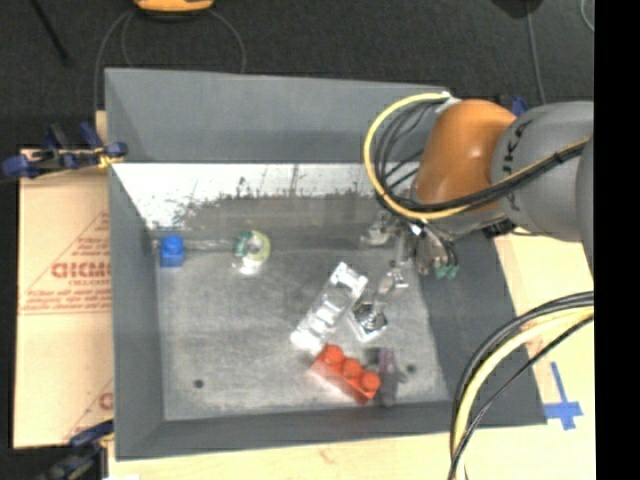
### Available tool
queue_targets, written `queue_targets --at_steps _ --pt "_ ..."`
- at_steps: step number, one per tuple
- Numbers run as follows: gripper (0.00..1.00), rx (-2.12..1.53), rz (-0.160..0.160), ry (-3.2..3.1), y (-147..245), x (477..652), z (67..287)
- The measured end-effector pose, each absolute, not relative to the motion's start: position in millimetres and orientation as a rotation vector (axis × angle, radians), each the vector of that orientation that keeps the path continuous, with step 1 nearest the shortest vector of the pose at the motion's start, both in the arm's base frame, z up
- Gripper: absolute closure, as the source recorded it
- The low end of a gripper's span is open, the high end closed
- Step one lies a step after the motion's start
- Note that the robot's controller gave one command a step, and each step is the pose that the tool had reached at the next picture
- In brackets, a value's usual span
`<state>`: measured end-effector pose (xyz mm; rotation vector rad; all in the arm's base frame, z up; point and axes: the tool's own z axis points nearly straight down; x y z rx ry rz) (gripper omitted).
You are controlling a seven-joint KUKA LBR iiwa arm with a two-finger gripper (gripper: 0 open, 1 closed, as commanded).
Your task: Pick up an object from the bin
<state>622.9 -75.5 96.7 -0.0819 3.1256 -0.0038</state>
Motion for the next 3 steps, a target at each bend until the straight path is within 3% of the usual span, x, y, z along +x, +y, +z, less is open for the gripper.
queue_targets --at_steps 1,2,3 --pt "0.00 0.344 -0.014 3.096 -8.4 591.8 91.6" --pt "0.00 0.480 -0.020 3.085 -2.2 598.7 86.0" --pt "1.00 0.477 -0.021 3.088 -2.2 598.1 85.5"
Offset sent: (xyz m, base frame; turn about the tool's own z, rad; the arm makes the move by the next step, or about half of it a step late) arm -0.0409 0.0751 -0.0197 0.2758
